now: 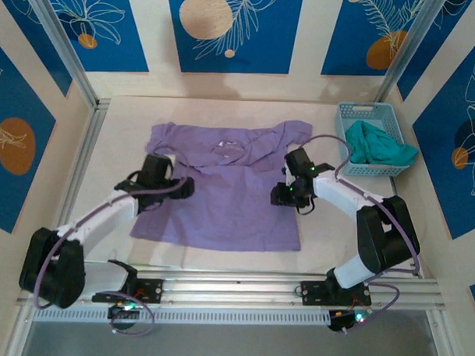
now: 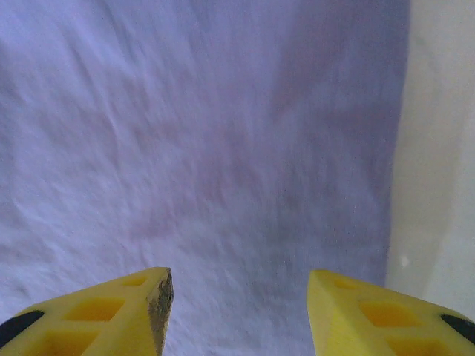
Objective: Fold the inside-out t-shirt
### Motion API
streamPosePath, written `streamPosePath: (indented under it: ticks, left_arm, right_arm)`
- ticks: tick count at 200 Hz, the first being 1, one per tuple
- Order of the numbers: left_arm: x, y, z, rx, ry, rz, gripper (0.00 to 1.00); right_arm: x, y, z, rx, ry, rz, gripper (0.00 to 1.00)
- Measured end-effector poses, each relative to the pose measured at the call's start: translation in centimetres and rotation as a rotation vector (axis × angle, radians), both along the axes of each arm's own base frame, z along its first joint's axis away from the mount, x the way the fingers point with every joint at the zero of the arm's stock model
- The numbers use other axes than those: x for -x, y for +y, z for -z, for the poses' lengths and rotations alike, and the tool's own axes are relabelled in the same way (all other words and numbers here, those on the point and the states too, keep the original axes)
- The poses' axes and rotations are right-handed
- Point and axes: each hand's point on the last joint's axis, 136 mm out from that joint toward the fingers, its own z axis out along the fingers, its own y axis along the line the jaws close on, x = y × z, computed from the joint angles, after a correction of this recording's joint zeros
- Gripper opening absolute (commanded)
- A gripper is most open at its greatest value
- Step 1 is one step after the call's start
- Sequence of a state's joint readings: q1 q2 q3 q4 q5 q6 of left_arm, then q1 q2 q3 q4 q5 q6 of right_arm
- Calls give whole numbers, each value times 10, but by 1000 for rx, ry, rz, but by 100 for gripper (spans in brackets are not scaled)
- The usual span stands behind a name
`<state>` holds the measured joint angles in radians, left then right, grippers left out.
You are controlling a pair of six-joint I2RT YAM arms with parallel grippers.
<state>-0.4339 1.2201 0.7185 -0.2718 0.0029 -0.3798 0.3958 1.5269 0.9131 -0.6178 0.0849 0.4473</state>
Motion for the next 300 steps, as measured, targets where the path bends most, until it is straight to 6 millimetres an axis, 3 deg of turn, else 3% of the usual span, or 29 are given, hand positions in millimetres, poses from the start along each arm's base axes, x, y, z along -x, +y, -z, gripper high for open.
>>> streamPosePath:
  ticks: [19, 42, 59, 78, 90, 98, 112, 125, 165, 179, 220, 262, 300]
  left_arm:
    - [24, -39, -8, 43, -50, 148, 81]
    - [33, -50, 3, 35, -34, 198, 79]
    - [38, -61, 10, 18, -27, 259, 79]
    - [58, -88, 12, -1, -48, 403, 78]
    - [69, -101, 14, -14, -53, 464, 77]
    - [73, -102, 17, -33, -47, 464, 76]
    - [67, -82, 24, -109, -23, 360, 78]
    - [58, -55, 28, -166, -2, 234, 79]
    - [48, 53, 10, -146, -12, -215, 85]
    - [53, 75, 12, -146, -2, -309, 88]
    - [72, 94, 55, -206, 162, -378, 90]
    - [82, 101, 83, -187, 293, -420, 90]
    - [86, 99, 95, -177, 357, -418, 77]
  right_arm:
    - [10, -11, 12, 34, 35, 39, 52]
    - [10, -20, 17, 39, 52, 85, 48]
    - [5, -23, 21, 33, 57, 109, 31]
    - [1, -25, 26, 9, 75, 135, 11]
    - [-1, -28, 28, -5, 82, 149, 8]
    - [-3, -30, 29, -11, 84, 158, 13]
    - [-4, -32, 27, -17, 80, 166, 34]
    - [-3, -31, 23, -23, 68, 165, 44]
    - [34, -38, -5, -27, 16, 199, 59]
    - [48, -45, -9, -20, 13, 230, 61]
    - [78, -54, 3, 6, 99, 304, 63]
    - [97, -42, 29, 42, 223, 278, 60]
    - [101, -41, 35, 96, 248, 269, 39]
